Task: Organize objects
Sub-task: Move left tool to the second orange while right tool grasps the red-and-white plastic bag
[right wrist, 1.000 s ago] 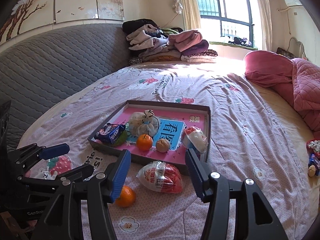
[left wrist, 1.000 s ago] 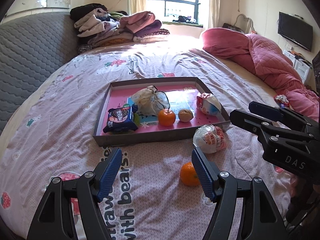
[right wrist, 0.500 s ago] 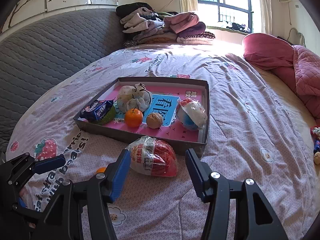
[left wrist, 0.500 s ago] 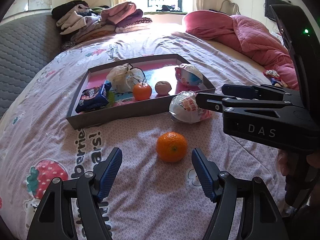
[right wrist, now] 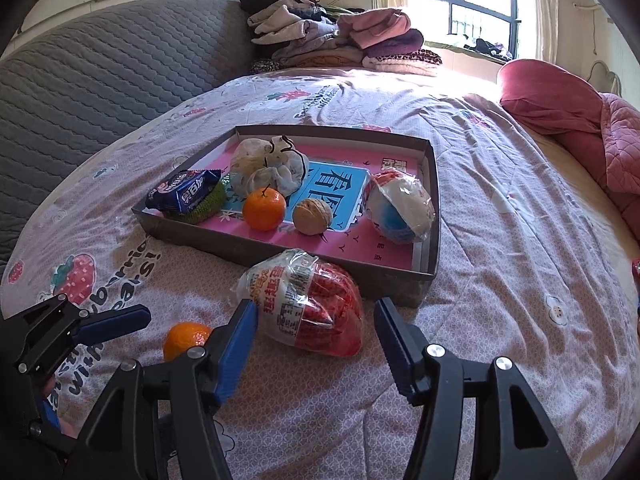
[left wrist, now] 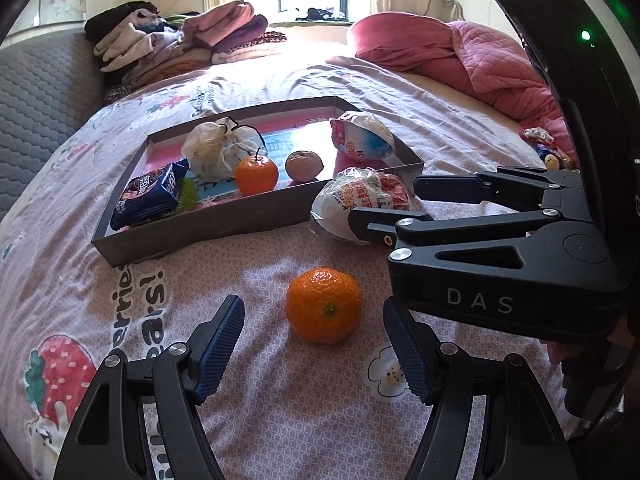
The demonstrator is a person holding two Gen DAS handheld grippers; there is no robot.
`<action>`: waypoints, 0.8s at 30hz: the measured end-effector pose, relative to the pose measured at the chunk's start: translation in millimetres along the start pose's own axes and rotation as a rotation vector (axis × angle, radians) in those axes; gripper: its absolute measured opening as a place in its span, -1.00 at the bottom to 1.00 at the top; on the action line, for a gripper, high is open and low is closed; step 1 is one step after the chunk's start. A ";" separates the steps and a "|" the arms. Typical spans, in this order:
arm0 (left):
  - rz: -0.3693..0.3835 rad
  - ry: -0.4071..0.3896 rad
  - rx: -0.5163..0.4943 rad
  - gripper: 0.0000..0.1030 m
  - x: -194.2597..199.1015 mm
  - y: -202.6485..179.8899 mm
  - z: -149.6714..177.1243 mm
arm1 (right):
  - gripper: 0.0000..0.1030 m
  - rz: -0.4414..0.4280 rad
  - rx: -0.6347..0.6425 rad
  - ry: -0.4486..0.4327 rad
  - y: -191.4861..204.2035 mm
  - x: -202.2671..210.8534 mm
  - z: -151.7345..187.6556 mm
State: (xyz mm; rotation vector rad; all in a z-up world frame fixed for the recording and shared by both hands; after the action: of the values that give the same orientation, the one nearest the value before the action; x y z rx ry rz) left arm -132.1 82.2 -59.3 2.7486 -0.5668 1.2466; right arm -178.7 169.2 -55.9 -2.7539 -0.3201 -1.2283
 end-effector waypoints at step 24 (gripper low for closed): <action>0.083 -0.003 0.037 -0.20 -22.9 11.7 -6.9 | 0.09 -0.043 -0.068 -0.002 -8.1 -23.0 -4.1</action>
State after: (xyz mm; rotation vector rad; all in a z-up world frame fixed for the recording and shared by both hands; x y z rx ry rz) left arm -155.0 79.7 -72.7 2.7845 -0.6708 1.2826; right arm -198.5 172.9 -70.2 -2.8197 -0.3460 -1.2692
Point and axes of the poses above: each gripper's, at about its wrist camera, not at the fingertips, and x roughly against the way its jaws point, y to its left, z to its underside, the point moved 3 cm from there along -x, roughly the way its jaws point, and after that the axes turned 6 degrees about z, right-handed, at the moved point
